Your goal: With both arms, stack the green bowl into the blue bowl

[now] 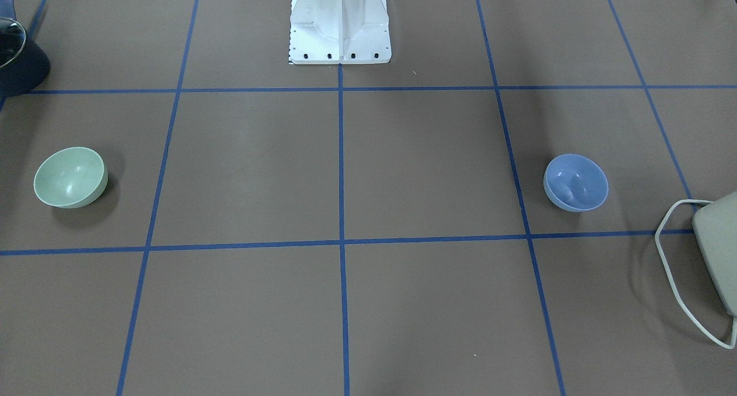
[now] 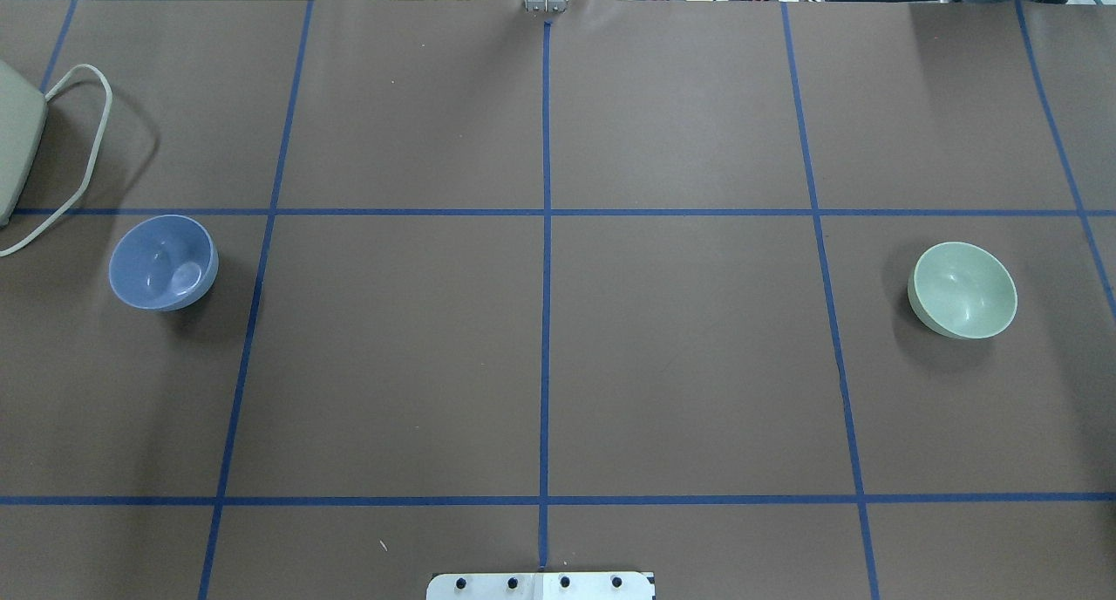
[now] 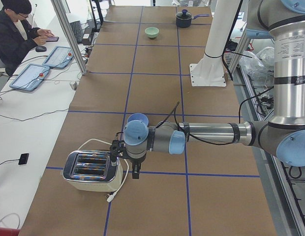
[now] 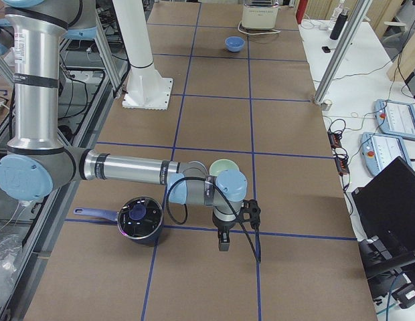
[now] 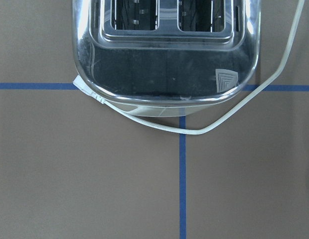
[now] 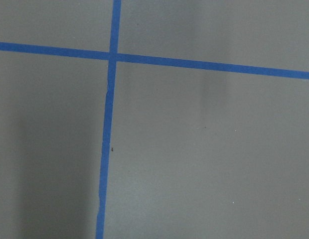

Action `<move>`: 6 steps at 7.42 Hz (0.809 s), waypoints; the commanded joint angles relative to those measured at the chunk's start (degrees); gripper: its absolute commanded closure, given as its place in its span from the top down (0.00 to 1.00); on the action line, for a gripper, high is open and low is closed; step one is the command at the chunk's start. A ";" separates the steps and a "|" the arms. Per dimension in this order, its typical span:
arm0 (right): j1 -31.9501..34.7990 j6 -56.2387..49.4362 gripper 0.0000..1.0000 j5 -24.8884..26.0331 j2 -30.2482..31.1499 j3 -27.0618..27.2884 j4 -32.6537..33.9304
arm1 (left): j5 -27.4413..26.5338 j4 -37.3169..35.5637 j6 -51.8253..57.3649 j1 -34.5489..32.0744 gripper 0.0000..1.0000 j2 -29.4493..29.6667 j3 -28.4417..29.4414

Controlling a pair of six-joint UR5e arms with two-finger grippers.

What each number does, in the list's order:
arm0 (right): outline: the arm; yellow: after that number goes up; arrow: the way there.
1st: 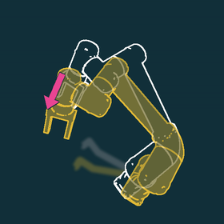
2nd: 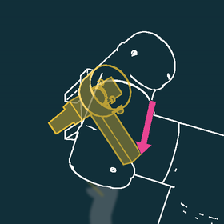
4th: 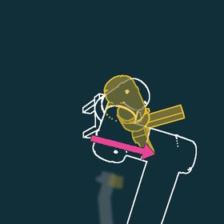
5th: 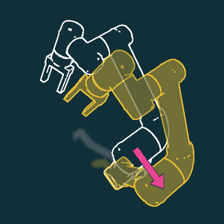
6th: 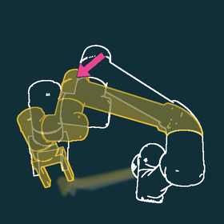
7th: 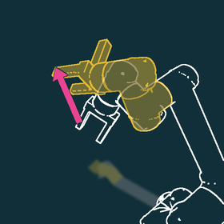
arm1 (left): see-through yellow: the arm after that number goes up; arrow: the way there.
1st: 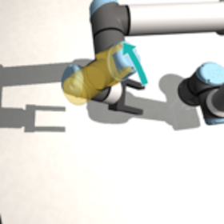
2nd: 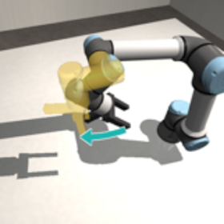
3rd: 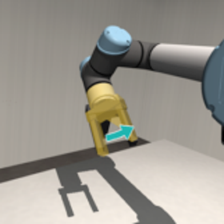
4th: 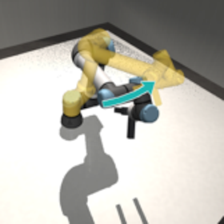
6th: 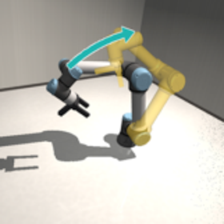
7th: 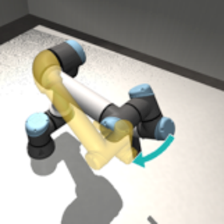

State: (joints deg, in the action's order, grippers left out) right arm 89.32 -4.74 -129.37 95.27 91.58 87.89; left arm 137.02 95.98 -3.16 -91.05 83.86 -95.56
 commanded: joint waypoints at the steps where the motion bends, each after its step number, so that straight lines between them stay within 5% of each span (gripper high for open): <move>1: -0.02 0.00 1.00 0.00 0.09 0.00 0.00 | 0.00 0.78 0.00 0.00 0.98 -0.18 -0.24; 3: -0.02 0.00 1.00 0.00 0.00 0.61 0.00 | -0.09 0.97 0.26 0.00 0.98 0.17 -0.25; 6: -0.02 0.26 1.00 -0.44 -0.79 2.45 -3.40 | -2.02 14.27 1.32 0.00 0.98 0.43 -0.15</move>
State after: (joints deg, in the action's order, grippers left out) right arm 89.30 -4.65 -129.57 94.73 93.32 87.05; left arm 135.36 104.15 -2.00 -91.03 84.26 -95.70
